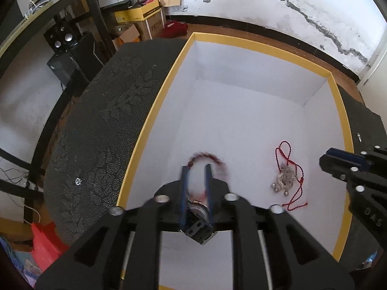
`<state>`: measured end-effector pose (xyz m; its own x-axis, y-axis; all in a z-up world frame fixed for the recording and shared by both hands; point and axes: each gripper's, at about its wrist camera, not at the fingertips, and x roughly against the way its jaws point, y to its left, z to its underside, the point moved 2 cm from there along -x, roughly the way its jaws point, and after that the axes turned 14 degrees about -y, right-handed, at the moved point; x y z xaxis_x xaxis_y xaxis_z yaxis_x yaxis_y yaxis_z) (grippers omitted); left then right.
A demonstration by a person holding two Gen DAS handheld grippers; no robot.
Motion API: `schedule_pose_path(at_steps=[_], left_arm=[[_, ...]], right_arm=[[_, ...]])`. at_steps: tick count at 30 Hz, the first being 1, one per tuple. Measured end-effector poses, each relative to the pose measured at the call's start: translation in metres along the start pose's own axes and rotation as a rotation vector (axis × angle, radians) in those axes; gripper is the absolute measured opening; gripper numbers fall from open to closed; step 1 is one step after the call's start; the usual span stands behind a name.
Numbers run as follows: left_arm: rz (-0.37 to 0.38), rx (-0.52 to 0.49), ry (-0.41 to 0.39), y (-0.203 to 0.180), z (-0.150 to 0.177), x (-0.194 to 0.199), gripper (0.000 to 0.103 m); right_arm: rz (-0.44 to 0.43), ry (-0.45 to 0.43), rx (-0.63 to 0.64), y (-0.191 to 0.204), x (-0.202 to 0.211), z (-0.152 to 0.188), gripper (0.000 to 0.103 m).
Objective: Organize jewelry
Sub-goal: 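Open the left tool dropping the bracelet while the right tool releases the chain into the box, then move the left tool to the silver charm while the right tool reaches the silver ring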
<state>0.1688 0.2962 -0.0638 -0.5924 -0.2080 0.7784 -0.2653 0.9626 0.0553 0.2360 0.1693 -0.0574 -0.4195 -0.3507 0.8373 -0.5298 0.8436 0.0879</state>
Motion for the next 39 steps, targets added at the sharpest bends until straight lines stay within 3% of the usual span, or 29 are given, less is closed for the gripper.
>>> schedule_pose_path(at_steps=[1, 2, 5, 8, 11, 12, 19, 25, 30, 39], left_arm=[[-0.002, 0.012, 0.0, 0.001, -0.001, 0.001, 0.06], [0.0, 0.028, -0.012, 0.003, -0.002, 0.004, 0.069], [0.0, 0.033, -0.028, 0.003, -0.005, 0.013, 0.072], [0.0, 0.042, -0.039, 0.003, -0.008, 0.027, 0.08], [0.009, 0.037, -0.055, -0.003, -0.007, 0.044, 0.088], [0.019, 0.041, -0.061, -0.004, -0.007, 0.05, 0.088], [0.046, 0.02, -0.133, -0.033, 0.006, 0.106, 0.093], [0.122, -0.002, -0.192, -0.085, 0.013, 0.149, 0.096], [0.248, -0.045, -0.187, -0.149, 0.023, 0.165, 0.097], [0.376, -0.109, -0.152, -0.256, 0.044, 0.122, 0.097]], right_arm=[[0.0, -0.004, -0.007, -0.002, 0.003, -0.001, 0.011], [-0.008, -0.012, -0.015, -0.004, 0.007, -0.001, 0.017], [-0.016, -0.034, -0.021, -0.008, 0.02, -0.001, 0.038], [-0.028, -0.054, -0.028, -0.012, 0.037, -0.001, 0.039], [-0.047, -0.092, -0.042, -0.022, 0.066, 0.005, 0.058], [-0.051, -0.114, -0.041, -0.027, 0.08, 0.008, 0.067], [-0.043, -0.238, -0.072, -0.065, 0.162, 0.05, 0.096], [-0.018, -0.318, -0.116, -0.1, 0.214, 0.098, 0.097], [0.111, -0.417, -0.153, -0.161, 0.255, 0.133, 0.097], [0.271, -0.415, -0.297, -0.273, 0.243, 0.193, 0.097]])
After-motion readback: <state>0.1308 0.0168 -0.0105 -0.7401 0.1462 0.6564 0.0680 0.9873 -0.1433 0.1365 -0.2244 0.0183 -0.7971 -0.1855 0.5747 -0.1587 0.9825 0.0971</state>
